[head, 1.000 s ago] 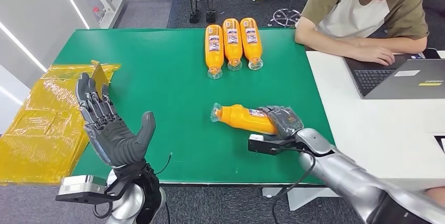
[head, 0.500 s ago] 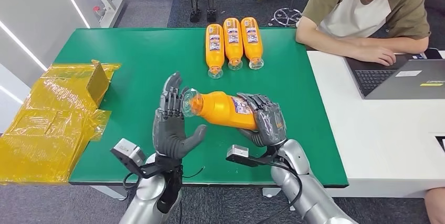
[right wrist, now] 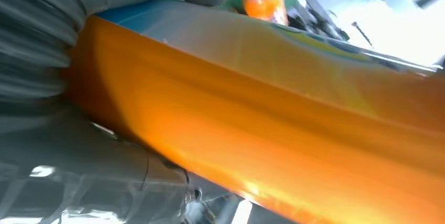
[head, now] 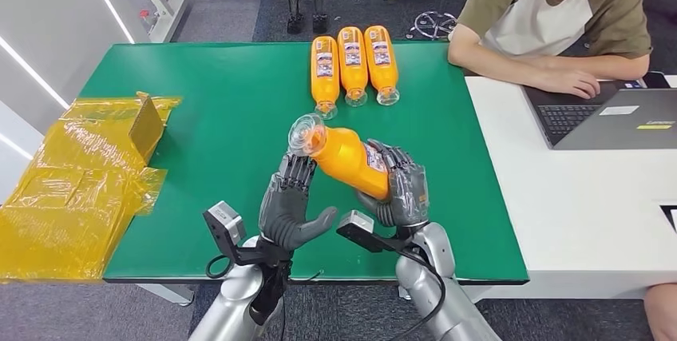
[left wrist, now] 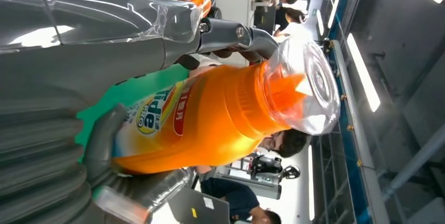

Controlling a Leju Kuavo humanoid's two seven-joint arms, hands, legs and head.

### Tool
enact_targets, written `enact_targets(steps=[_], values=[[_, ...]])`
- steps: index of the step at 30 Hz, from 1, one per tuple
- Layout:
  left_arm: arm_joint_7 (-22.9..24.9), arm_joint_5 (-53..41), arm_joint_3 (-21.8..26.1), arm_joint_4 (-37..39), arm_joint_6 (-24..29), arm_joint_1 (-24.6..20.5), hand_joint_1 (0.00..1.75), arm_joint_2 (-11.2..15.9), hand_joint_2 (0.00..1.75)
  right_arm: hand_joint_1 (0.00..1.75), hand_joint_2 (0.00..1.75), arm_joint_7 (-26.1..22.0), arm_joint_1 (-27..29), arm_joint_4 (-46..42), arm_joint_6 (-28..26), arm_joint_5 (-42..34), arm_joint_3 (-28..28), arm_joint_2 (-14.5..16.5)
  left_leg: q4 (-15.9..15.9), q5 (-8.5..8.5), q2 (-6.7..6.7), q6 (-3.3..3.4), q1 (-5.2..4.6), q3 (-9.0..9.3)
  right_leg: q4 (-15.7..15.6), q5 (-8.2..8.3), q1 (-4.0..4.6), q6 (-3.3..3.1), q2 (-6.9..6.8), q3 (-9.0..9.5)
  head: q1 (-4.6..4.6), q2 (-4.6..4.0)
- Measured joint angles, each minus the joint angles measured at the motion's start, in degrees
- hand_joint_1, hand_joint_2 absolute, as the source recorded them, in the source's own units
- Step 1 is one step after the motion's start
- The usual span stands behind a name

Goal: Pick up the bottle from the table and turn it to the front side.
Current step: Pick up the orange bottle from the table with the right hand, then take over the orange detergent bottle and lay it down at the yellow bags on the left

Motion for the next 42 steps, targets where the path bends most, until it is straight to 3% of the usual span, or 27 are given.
enact_targets(steps=[5,11,17,27,28,31,32,42], values=[[0.10,0.46,0.02,0.94,-0.40,-0.16,0.00,-0.04,1.75,1.75,1.75,5.13,0.83,-0.31,1.46,-1.46,7.80,-1.66,0.00,-0.04,0.02,-0.06,0.00,-0.02,0.00,0.00,0.00,0.00,0.06,-0.05,-0.01,0.01],[0.01,3.86,0.47,2.78,-2.96,-1.89,0.00,-0.59,1.75,1.75,1.75,5.84,3.36,-4.14,2.59,0.74,13.06,-3.54,0.00,-0.04,0.03,-0.06,-0.01,-0.06,0.00,0.00,-0.01,0.00,0.08,-0.09,0.01,0.01],[-0.17,8.98,0.46,6.70,-3.00,-4.56,0.00,-1.50,1.75,1.75,1.75,7.77,5.62,-9.21,4.08,3.47,15.53,-4.78,0.00,-0.04,0.07,-0.06,-0.02,-0.07,0.01,0.00,-0.01,0.00,0.09,-0.11,-0.01,0.01],[-1.86,9.70,0.36,9.62,-0.09,-5.20,0.00,-1.81,1.75,1.75,1.75,9.29,6.45,-11.51,8.56,5.49,15.58,-5.89,0.00,-0.05,0.12,-0.07,-0.01,-0.08,0.01,0.01,-0.01,-0.02,0.11,-0.12,-0.01,0.01],[-2.03,9.47,0.37,9.67,0.19,-5.20,0.16,-1.81,1.75,1.75,1.75,9.28,6.35,-11.48,8.86,5.56,15.58,-5.93,0.00,-0.05,0.12,-0.07,-0.01,-0.08,0.01,0.01,-0.01,-0.02,0.11,-0.12,-0.01,0.01],[-2.36,8.69,0.46,9.70,0.84,-5.20,1.45,-1.81,1.75,1.73,1.75,9.17,6.05,-11.27,9.38,5.61,15.58,-6.02,-0.01,-0.05,0.12,-0.07,-0.01,-0.08,0.01,0.01,-0.01,-0.02,0.11,-0.12,-0.01,0.01],[-2.48,8.41,0.51,9.70,1.07,-5.19,1.73,-1.81,1.75,1.73,1.75,9.12,5.96,-11.16,9.45,5.61,15.58,-6.02,-0.01,-0.05,0.12,-0.07,-0.01,-0.08,0.01,0.01,-0.01,-0.02,0.11,-0.12,-0.01,0.01],[-3.97,4.71,1.45,9.58,3.99,-5.09,1.75,-1.81,1.75,1.75,1.75,9.34,6.02,-10.09,9.59,6.25,15.58,-6.44,-0.01,-0.05,0.11,-0.06,-0.02,-0.10,0.01,0.01,-0.01,-0.02,0.10,-0.12,0.00,0.01]])
